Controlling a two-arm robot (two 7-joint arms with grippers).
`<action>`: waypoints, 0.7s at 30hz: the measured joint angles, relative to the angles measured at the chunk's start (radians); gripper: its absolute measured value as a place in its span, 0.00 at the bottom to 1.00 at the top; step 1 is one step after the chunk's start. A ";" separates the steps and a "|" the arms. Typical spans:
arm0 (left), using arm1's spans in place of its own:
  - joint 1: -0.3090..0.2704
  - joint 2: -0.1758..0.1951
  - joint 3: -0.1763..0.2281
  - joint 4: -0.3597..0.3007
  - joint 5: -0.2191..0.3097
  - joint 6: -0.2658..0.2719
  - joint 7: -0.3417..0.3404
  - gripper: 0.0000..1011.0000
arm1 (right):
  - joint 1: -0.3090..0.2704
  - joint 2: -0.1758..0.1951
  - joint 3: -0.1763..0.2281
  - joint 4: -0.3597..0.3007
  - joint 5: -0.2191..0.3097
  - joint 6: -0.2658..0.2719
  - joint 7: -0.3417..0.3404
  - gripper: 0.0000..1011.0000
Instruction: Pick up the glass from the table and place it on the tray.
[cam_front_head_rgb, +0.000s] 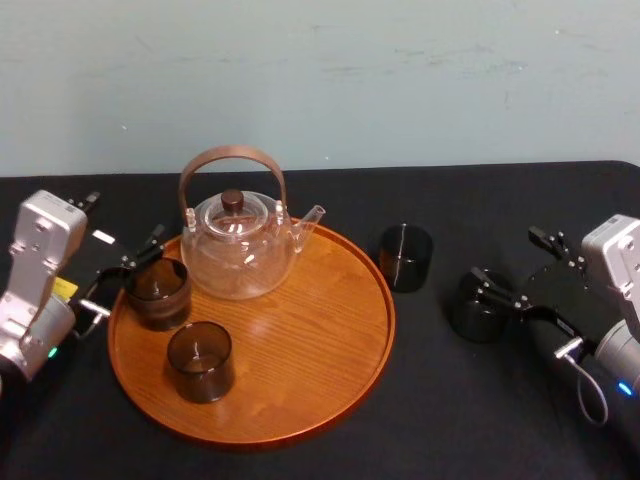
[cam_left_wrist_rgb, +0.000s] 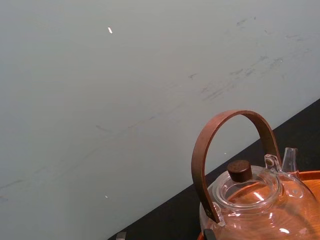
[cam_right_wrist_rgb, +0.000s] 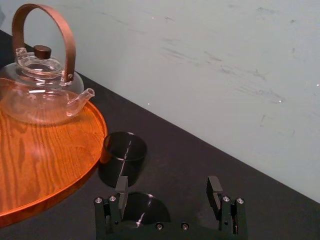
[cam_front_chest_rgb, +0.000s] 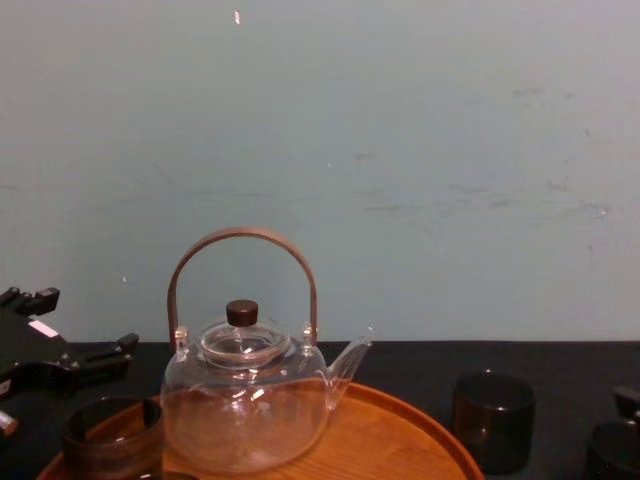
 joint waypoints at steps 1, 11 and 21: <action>0.000 0.000 0.000 0.000 0.000 0.000 0.000 0.99 | -0.007 0.000 0.004 -0.006 0.000 0.002 0.003 0.99; 0.000 0.000 0.000 0.000 0.000 0.000 0.000 0.99 | -0.050 -0.006 0.032 -0.023 0.011 0.008 0.026 0.99; 0.000 0.000 0.000 0.000 0.000 0.000 0.000 0.99 | -0.066 -0.020 0.048 -0.019 0.007 0.017 0.054 0.99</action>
